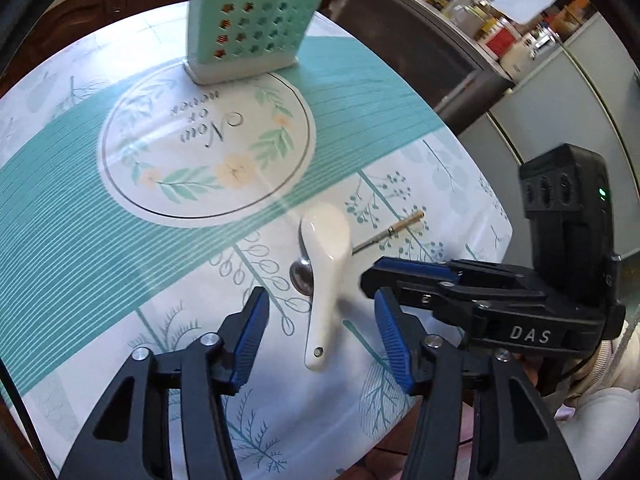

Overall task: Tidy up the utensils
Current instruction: 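Grasp the white ceramic spoon on the cloth with the right tool, then lift the ceramic spoon into the green basket and open the right tool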

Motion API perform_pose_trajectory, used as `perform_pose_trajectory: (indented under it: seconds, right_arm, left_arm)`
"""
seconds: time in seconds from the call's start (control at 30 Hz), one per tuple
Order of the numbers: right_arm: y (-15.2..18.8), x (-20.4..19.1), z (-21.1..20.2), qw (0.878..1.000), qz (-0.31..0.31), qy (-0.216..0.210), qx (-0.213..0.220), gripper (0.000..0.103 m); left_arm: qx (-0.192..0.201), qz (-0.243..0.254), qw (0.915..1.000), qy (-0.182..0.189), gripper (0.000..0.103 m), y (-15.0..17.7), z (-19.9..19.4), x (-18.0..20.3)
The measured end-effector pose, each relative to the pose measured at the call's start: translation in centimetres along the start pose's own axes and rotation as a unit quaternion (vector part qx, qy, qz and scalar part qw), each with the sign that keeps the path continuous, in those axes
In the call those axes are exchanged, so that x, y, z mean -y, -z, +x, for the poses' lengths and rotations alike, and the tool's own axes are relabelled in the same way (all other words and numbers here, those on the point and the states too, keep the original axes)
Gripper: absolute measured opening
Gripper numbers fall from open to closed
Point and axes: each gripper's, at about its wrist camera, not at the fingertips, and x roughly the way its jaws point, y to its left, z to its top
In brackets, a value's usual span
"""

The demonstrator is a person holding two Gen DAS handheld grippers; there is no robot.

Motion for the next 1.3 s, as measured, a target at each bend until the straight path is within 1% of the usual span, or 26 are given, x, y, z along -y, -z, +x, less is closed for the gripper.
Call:
perform_pose_trajectory:
  seconds: [0.03, 0.1, 0.13, 0.2, 0.3, 0.4, 0.53, 0.63, 0.77, 0.83, 0.97, 1.1, 1.13, 1.2, 1.27, 1.3]
  right_arm:
    - [0.2, 0.2, 0.5, 1.000, 0.011, -0.007, -0.001, 0.029]
    - [0.5, 0.7, 1.1, 0.999, 0.033, -0.016, 0.003, 0.029]
    - [0.5, 0.9, 1.5, 0.999, 0.041, -0.020, 0.005, 0.029]
    - [0.4, 1.4, 2.1, 0.997, 0.060, -0.037, 0.009, 0.029]
    - [0.2, 1.7, 3.0, 0.996, 0.076, -0.054, 0.014, 0.029]
    - [-0.4, 2.1, 3.7, 0.993, 0.091, -0.073, 0.013, 0.029]
    - [-1.0, 2.7, 4.4, 0.989, 0.113, -0.100, 0.010, 0.029]
    - [-1.3, 3.3, 5.0, 0.985, 0.128, -0.117, 0.007, 0.028]
    - [-1.9, 3.0, 5.9, 0.984, 0.120, -0.134, -0.002, 0.027]
    - [-2.3, 2.6, 6.3, 0.985, 0.113, -0.132, -0.007, 0.026]
    - [-2.8, 1.9, 7.2, 0.986, 0.112, -0.120, -0.016, 0.017]
    - [-3.4, 1.1, 8.0, 0.988, 0.100, -0.115, -0.017, 0.016]
    - [-3.3, 1.0, 7.9, 0.988, 0.097, -0.116, -0.016, 0.015]
    - [-3.7, 0.5, 8.1, 0.989, 0.084, -0.117, -0.016, 0.012]
    - [-3.9, -0.2, 7.7, 0.991, 0.063, -0.118, -0.012, 0.005]
    - [-3.9, -0.4, 7.3, 0.992, 0.053, -0.117, -0.010, 0.004]
  left_arm:
    - [-0.002, 0.008, 1.0000, 0.002, 0.048, 0.1, 0.3, 0.1]
    - [-0.005, 0.019, 0.9998, 0.000, 0.038, 0.1, 0.7, 0.2]
    - [-0.007, 0.024, 0.9997, 0.002, 0.035, 0.2, 0.9, 0.2]
    - [-0.011, 0.029, 0.9995, 0.003, 0.025, 0.4, 1.2, 0.2]
    - [-0.017, 0.040, 0.9990, -0.005, 0.016, 0.7, 1.8, 0.4]
    - [-0.022, 0.054, 0.9982, -0.013, 0.012, 1.0, 2.2, 0.7]
    - [-0.028, 0.068, 0.9970, -0.023, 0.011, 1.4, 2.7, 0.8]
    - [-0.024, 0.072, 0.9968, -0.025, 0.011, 1.4, 2.7, 0.7]
    - [-0.021, 0.067, 0.9973, -0.023, 0.011, 1.3, 2.8, 0.5]
    - [-0.020, 0.067, 0.9972, -0.025, 0.011, 1.2, 2.9, 0.5]
    - [-0.017, 0.062, 0.9976, -0.028, 0.012, 1.4, 2.7, 0.6]
    - [-0.018, 0.043, 0.9988, -0.018, 0.012, 1.3, 2.5, 0.1]
    - [-0.020, 0.035, 0.9991, -0.011, 0.013, 1.3, 2.4, -0.2]
    - [-0.019, 0.016, 0.9997, 0.001, 0.023, 1.1, 2.2, -0.8]
    - [-0.013, -0.007, 0.9998, 0.016, 0.026, 0.8, 1.6, -1.6]
    - [-0.010, -0.017, 0.9996, 0.021, 0.026, 0.7, 1.4, -2.0]
